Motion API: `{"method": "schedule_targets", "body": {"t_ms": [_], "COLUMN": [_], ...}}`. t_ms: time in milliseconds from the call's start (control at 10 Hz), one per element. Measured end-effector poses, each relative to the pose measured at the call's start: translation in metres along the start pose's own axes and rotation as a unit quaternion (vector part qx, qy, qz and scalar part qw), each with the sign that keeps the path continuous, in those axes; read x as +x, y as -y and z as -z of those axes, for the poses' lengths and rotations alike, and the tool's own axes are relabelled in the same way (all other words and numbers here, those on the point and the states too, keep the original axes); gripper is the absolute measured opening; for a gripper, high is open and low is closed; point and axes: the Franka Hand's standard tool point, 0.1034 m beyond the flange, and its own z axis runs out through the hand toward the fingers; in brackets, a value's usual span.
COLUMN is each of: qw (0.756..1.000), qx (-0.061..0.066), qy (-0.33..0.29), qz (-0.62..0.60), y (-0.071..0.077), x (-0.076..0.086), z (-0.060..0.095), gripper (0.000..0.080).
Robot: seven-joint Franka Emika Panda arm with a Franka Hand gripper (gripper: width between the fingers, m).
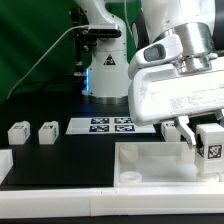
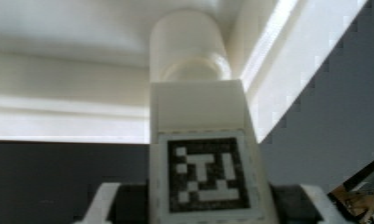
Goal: Assemble one leg
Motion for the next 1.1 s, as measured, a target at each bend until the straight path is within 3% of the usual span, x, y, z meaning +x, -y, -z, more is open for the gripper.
{"method": "schedule_targets", "body": {"t_ms": [300, 600, 800, 1100], "qw": [1.0, 1.0, 1.0, 1.0], "qx": [-0.003, -0.001, -0.001, -0.001], "qy": [-0.03, -0.015, -0.014, -0.013], "qz": [0.006, 0.007, 0.007, 0.007], "y": [0.0049, 0.0049, 0.005, 0.005], "x": [-0.0011, -0.0031, -0.0036, -0.0044], "z": [-0.0003, -0.002, -0.0023, -0.0028], "gripper": [0.0297, 0.0297, 0.0611, 0.0647]}}
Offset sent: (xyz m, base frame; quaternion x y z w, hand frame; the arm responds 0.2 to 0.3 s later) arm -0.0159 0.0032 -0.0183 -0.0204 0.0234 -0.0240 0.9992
